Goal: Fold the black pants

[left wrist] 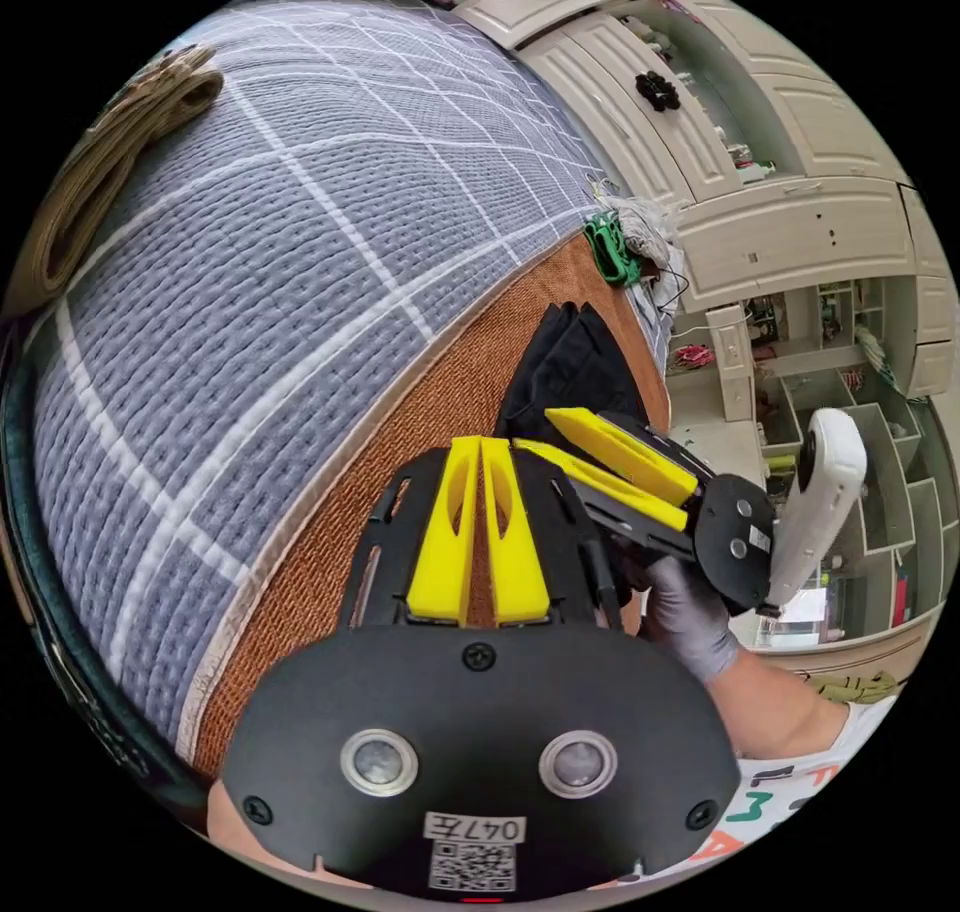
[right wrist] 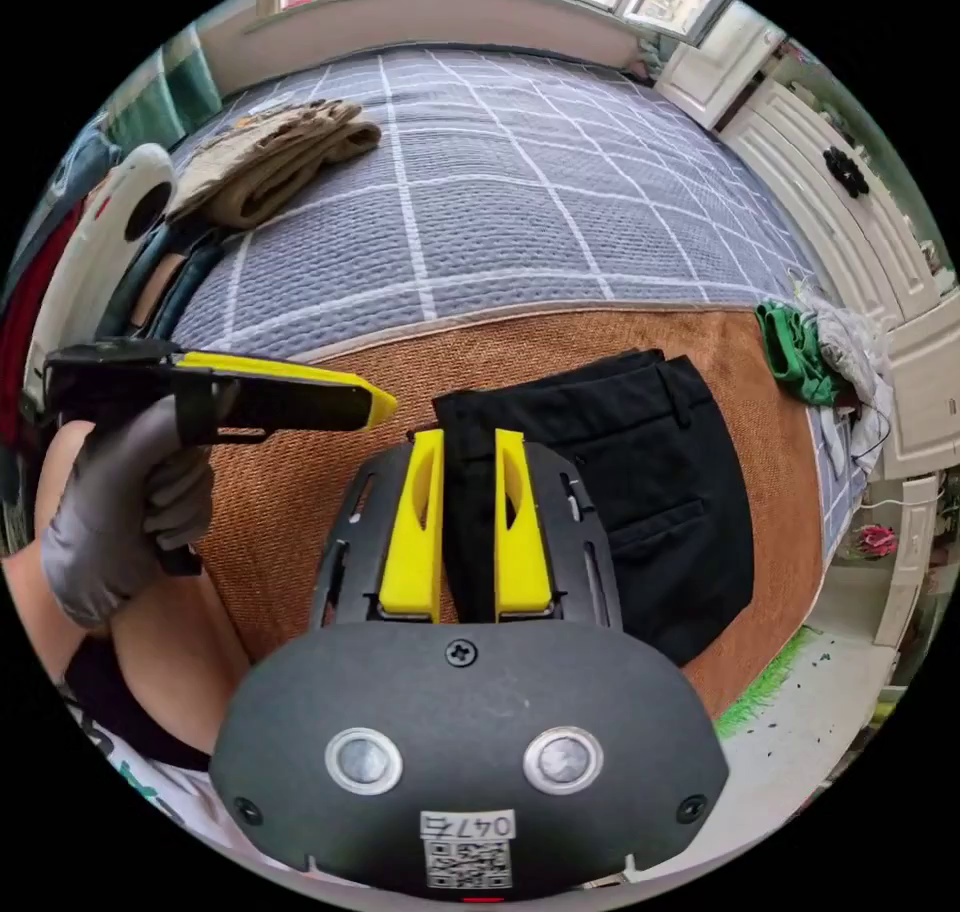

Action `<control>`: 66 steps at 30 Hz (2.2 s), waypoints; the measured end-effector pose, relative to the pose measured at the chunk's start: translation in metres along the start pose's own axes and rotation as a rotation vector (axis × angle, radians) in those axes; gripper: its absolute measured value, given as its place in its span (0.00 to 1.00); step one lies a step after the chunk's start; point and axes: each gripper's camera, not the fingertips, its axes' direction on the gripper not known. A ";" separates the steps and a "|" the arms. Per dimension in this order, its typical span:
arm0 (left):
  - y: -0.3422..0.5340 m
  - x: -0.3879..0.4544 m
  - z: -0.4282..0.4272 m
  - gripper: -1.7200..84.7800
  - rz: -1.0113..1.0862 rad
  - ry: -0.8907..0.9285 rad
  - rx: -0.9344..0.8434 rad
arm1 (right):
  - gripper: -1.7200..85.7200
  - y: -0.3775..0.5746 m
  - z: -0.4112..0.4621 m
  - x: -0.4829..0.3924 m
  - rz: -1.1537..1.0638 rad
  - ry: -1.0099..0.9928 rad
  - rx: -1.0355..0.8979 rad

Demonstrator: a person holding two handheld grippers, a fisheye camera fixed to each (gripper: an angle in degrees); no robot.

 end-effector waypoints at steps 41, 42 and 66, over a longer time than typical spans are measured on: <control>-0.056 0.013 -0.013 0.01 0.162 -0.430 0.120 | 0.01 0.758 0.022 0.196 1.241 -0.188 0.023; -0.062 -0.003 -0.015 0.01 0.119 -0.323 0.079 | 0.01 0.756 0.026 0.194 1.234 -0.183 0.006; -0.104 -0.056 0.072 0.13 -0.009 -0.008 -0.170 | 0.01 0.818 0.085 0.153 1.282 -0.258 0.089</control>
